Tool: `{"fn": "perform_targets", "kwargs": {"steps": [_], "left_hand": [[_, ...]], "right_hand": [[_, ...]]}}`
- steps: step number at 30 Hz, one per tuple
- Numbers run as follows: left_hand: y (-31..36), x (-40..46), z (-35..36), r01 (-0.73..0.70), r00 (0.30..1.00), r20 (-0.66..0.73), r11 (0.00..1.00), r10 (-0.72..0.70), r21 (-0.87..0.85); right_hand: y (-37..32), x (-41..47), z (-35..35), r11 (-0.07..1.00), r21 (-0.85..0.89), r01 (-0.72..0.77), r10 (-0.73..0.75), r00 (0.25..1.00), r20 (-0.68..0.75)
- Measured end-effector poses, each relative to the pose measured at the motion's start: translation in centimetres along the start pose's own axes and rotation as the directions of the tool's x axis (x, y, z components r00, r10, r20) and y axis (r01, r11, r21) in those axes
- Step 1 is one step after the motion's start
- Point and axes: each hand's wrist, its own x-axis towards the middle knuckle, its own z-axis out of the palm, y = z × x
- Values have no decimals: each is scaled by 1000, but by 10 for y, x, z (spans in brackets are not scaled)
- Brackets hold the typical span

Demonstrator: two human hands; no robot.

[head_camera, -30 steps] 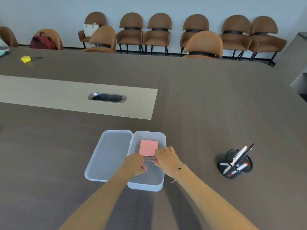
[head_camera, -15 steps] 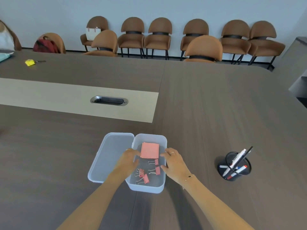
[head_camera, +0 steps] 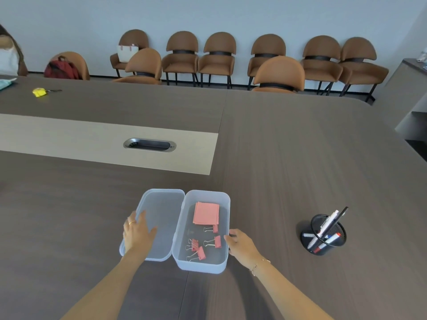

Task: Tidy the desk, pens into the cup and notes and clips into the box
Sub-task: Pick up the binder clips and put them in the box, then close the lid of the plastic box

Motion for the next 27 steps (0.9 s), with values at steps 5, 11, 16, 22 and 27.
{"fn": "perform_targets", "kwargs": {"steps": [5, 11, 16, 22, 27], "left_hand": [[-3, 13, -7, 339, 936, 94, 940, -340, 21], [6, 18, -44, 289, 957, 26, 947, -288, -142], [58, 15, -101, 35, 997, 74, 969, -17, -244], [120, -12, -91, -203, 925, 221, 894, 308, -399], [142, -37, -41, -60, 897, 303, 766, 323, -640]], "right_hand": [[9, 7, 0, 999, 43, 3, -4, 1000, 20], [10, 10, 3, 998, 69, 9, -8, 1000, -16], [5, 11, 0, 997, 81, -12, 15, 999, -39], [7, 10, 2, 988, 151, -28, 37, 998, -53], [10, 4, 2, 949, 312, -40, 59, 997, -53]]}}
